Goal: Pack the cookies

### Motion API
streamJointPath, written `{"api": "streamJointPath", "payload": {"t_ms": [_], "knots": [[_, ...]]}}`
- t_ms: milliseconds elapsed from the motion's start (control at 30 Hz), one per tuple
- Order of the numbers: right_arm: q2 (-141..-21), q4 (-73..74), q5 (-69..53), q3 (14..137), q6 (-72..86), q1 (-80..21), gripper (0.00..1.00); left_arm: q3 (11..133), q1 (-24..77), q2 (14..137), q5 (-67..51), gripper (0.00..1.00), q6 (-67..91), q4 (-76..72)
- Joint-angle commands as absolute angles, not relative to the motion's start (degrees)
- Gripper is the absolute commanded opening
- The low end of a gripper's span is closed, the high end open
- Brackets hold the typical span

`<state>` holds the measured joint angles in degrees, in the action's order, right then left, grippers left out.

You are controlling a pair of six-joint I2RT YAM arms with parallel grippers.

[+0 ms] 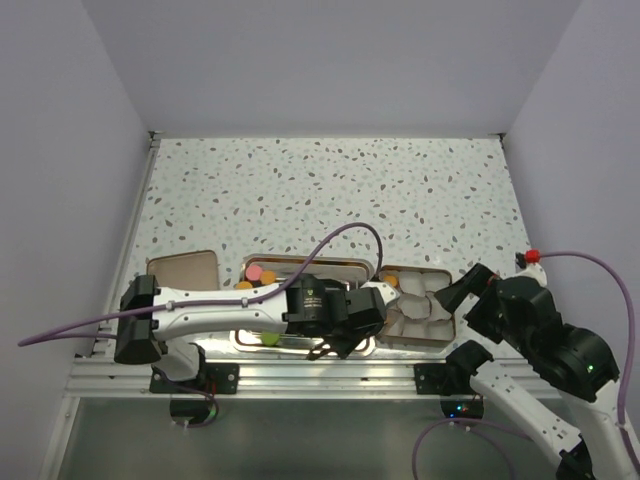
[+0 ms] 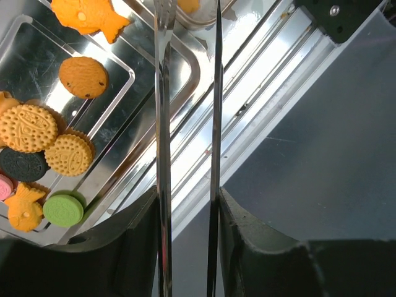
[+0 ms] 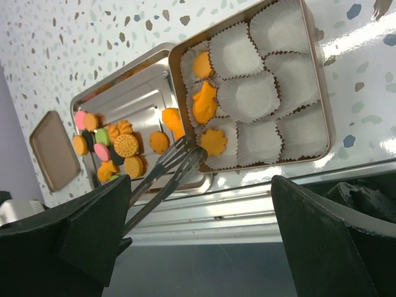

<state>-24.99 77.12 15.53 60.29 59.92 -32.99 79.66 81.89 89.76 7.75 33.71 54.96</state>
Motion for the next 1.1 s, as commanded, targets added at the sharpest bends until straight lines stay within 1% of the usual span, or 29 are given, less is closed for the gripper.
{"api": "streamJointPath", "payload": {"t_ms": [0,233,433,600,833,900,1067], "knots": [[-25.22,74.62,15.47,58.8,55.03,-33.05,0.99,84.28,82.09,90.08,9.23,0.43,36.29,53.7],[-26.46,73.12,13.71,58.27,49.4,-33.05,0.99,88.68,82.0,87.89,13.97,0.43,41.83,56.95],[-25.84,74.27,14.85,59.94,47.9,-33.13,0.99,92.28,81.48,86.22,18.28,0.44,45.0,65.38],[-25.4,72.95,14.24,57.57,47.72,-33.05,0.99,90.45,80.07,84.56,19.69,0.45,47.72,69.95],[-27.77,68.21,13.53,55.81,45.62,-32.96,0.99,82.28,76.03,83.14,18.55,0.48,47.82,67.77],[-30.22,67.85,13.45,56.69,44.13,-33.05,0.99,81.65,74.53,84.19,17.93,0.49,46.68,66.1],[-33.66,67.59,10.99,58.98,43.42,-32.96,0.99,82.7,74.44,88.93,16.18,0.52,45.18,62.41]]}}
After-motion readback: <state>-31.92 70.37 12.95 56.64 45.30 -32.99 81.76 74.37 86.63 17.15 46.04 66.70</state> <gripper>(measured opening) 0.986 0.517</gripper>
